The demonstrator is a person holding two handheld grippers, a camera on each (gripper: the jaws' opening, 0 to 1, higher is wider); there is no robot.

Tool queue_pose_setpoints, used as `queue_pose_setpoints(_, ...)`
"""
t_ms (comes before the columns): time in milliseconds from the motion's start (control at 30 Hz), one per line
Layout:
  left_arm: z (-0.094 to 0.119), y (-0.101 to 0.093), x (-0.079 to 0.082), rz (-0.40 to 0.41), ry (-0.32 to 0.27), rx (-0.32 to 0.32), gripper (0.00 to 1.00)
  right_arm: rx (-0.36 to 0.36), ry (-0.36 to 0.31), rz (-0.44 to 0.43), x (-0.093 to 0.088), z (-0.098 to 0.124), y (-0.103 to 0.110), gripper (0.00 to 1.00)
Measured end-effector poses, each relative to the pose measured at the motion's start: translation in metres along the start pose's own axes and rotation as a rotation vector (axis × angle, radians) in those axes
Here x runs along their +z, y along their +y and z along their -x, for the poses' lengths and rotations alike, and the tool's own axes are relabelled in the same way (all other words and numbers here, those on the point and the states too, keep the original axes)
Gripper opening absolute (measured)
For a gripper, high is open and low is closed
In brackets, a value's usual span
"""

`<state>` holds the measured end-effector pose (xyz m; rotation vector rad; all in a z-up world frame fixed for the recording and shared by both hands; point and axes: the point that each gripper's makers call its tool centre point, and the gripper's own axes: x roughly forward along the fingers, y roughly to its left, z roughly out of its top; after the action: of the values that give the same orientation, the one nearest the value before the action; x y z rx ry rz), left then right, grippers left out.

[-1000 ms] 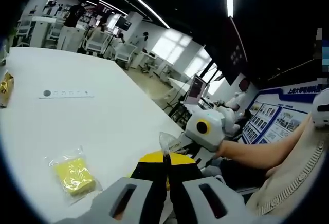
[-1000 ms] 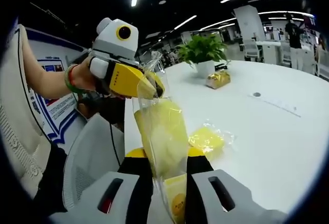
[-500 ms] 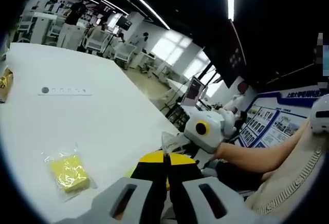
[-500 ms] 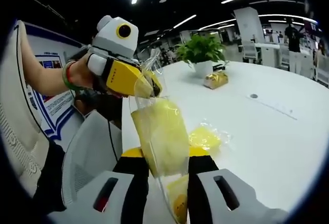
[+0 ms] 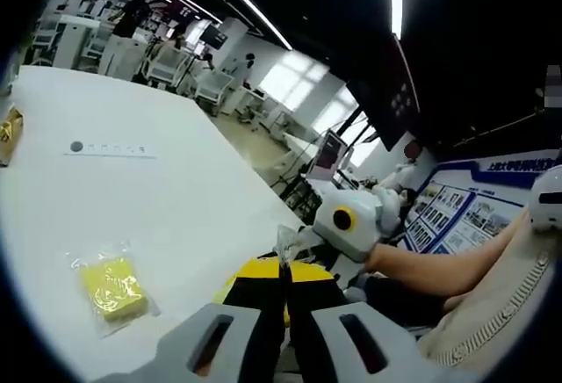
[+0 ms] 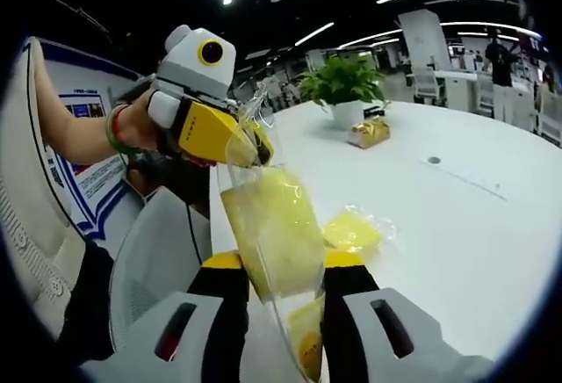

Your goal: Compare the silicone blocks by pressing each to a similar depth, holding the contact briefly, and releasing to observe deformation and rebound differences across the visible hardness samples.

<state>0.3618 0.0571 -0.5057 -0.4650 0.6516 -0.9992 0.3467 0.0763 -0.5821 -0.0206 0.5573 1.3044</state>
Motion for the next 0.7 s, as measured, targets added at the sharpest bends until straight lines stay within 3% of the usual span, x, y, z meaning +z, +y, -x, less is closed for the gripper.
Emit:
queue_pose_setpoints(433,0.004,0.002,-0.003,0.031,-0.019,0.001,0.00,-0.017,-0.016,-0.020,-0.001,-0.002,0.001,0.34)
queue_pose_setpoints(700,0.003,0.004,-0.007,0.045,-0.025,0.006,0.00,-0.094,-0.070,-0.022,0.001,0.009,-0.007,0.49)
